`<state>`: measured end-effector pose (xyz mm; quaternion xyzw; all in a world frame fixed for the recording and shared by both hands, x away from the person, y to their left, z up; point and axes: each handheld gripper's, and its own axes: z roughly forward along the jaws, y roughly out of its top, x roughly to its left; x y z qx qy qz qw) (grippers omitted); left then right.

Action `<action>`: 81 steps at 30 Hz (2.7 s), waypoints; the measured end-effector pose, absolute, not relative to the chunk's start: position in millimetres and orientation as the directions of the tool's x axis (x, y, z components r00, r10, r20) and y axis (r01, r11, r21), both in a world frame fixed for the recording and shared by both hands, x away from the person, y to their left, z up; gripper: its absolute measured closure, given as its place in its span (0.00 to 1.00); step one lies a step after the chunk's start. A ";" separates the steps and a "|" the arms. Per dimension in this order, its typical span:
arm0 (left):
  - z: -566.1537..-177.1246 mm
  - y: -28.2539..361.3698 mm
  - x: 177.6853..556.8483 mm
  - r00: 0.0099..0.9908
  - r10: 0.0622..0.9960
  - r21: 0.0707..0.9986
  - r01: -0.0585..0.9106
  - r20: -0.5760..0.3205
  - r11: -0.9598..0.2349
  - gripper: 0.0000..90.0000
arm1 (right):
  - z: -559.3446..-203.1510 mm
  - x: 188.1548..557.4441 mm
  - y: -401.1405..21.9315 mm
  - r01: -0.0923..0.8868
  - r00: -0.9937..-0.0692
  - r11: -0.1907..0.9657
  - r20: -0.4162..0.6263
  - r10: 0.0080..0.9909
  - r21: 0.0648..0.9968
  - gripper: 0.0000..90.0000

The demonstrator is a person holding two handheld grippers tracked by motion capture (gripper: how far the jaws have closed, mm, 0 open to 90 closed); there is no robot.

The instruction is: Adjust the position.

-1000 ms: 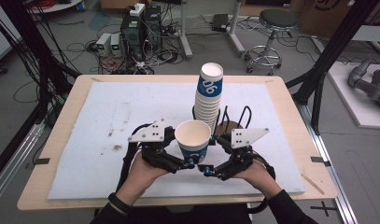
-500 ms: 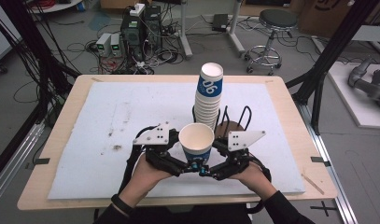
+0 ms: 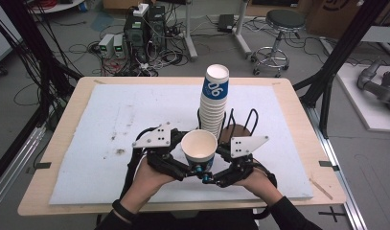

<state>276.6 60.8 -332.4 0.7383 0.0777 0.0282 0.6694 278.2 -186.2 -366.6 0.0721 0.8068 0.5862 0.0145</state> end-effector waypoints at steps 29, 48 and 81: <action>-333.1 58.5 274.6 0.988 0.136 0.994 0.080 -0.069 -0.078 0.19 | -363.4 276.2 -183.9 0.085 -0.990 0.272 0.049 0.135 0.959 0.32; -333.8 61.3 274.9 0.988 0.140 0.995 0.076 -0.065 -0.071 0.22 | -364.2 277.4 -183.1 0.104 -0.989 0.288 0.070 0.127 0.952 0.31; -349.1 136.9 283.2 0.930 0.367 0.990 0.055 -0.005 -0.127 0.23 | -354.7 297.6 -252.0 0.139 -0.889 0.256 0.006 0.458 0.957 0.23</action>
